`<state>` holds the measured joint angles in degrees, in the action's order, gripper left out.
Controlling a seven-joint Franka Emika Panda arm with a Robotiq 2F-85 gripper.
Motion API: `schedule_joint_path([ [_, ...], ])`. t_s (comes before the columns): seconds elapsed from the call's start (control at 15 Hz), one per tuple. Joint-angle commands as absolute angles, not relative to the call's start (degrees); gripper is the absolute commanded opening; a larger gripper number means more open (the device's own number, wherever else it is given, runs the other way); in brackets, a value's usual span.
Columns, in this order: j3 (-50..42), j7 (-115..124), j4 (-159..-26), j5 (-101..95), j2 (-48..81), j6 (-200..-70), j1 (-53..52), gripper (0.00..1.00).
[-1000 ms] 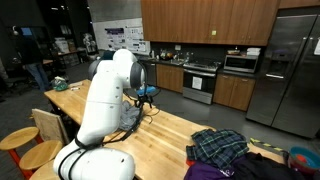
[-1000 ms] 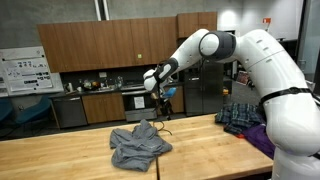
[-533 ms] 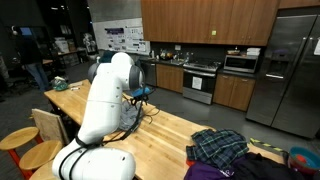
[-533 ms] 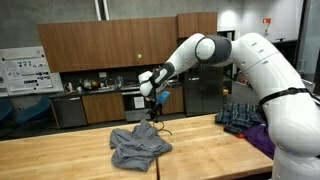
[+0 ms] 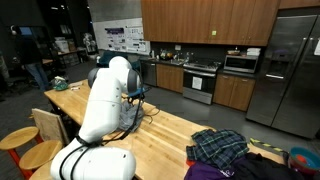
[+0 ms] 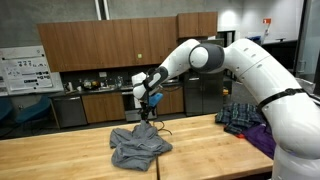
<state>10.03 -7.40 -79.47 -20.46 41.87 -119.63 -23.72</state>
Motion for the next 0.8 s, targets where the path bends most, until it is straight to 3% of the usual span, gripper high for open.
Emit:
schedule_joint_path([
  [0.0, 9.0, -5.0, -78.5, -19.6, 43.4, -119.4, -24.1, 1.0],
  [0.73, 10.9, -3.9, -80.0, -11.9, 44.1, -124.7, -21.8, 1.0],
])
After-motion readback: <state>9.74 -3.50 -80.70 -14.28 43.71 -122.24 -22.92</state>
